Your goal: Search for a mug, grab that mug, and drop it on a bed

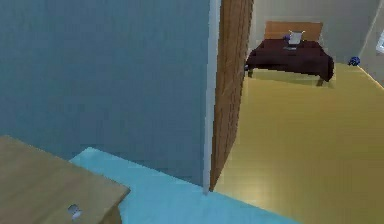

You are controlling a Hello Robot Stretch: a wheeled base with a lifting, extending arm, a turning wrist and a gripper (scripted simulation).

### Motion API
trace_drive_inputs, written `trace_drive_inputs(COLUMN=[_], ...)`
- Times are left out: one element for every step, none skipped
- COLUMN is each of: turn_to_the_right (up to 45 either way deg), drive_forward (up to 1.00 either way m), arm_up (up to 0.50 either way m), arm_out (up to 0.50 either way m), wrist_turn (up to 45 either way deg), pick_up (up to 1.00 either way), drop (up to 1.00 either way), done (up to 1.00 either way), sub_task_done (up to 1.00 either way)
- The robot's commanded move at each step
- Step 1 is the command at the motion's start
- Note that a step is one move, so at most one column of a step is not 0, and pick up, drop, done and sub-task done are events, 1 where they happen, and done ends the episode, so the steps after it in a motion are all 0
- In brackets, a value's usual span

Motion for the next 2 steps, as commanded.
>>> trace_drive_inputs(turn_to_the_right=[-6.0,0.0], drive_forward=[0.00,0.15], arm_up=[0.00,0.00], arm_out=[0.00,0.00], wrist_turn=[0.0,0.0], pick_up=[0.00,0.00], drop=[0.00,0.00], done=[0.00,0.00], sub_task_done=[0.00,0.00])
